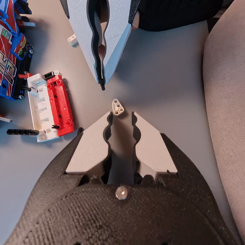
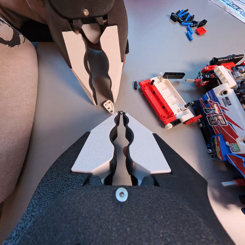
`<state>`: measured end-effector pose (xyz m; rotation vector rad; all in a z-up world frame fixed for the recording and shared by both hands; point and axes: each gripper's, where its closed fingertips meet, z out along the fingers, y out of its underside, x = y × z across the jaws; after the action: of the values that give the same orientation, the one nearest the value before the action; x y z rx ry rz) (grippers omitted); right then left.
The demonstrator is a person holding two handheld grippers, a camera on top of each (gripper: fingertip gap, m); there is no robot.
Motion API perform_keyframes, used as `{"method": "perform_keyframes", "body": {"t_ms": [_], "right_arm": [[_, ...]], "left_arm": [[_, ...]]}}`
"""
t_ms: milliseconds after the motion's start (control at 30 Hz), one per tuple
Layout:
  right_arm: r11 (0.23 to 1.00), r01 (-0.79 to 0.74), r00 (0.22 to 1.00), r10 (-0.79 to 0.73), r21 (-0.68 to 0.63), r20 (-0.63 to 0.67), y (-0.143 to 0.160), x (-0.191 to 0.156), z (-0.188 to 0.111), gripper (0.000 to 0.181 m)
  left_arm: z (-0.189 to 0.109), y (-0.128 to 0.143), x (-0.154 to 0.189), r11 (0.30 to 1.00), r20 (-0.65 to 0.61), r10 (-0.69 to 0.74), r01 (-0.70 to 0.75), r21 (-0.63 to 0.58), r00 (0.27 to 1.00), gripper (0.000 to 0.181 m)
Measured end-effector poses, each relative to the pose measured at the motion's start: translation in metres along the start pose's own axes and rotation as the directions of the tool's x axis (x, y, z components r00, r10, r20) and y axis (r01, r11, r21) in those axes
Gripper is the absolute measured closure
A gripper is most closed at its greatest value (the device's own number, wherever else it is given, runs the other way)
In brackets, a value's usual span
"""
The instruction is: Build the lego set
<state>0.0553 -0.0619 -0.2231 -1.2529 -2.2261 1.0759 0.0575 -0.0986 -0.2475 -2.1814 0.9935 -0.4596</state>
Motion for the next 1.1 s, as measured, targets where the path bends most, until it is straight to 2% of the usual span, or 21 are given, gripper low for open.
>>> {"method": "perform_keyframes", "body": {"t_ms": [133,200,367,567,833,1100], "right_arm": [[1.0,-0.001,1.0,0.001,0.006,-0.008,-0.001,0.001,-0.001,0.18],[1.0,0.0,1.0,0.0,0.007,-0.017,-0.002,0.003,-0.002,0.18],[1.0,0.001,0.998,-0.001,-0.003,-0.057,-0.004,0.01,-0.004,0.18],[0.999,0.035,0.997,-0.037,-0.04,-0.066,-0.009,0.008,-0.003,0.18],[0.973,0.132,0.991,-0.136,-0.188,-0.007,-0.003,0.006,0.007,0.18],[0.976,0.114,0.993,-0.115,-0.185,0.006,-0.001,0.01,0.011,0.18]], "left_arm": [[0.004,-0.003,-0.004,1.0,0.052,0.023,-0.023,0.004,0.998,0.167],[0.006,-0.006,-0.009,1.0,0.089,0.007,-0.008,0.01,0.996,0.168],[0.008,-0.01,-0.03,0.992,0.224,-0.124,0.119,0.038,0.967,0.167],[0.006,-0.015,-0.022,0.984,0.18,-0.171,0.159,0.078,0.969,0.159],[0.01,-0.017,-0.029,0.989,0.22,-0.138,0.121,0.089,0.966,0.158],[0.013,-0.016,-0.032,0.997,0.264,-0.056,0.042,0.058,0.963,0.164]]}}
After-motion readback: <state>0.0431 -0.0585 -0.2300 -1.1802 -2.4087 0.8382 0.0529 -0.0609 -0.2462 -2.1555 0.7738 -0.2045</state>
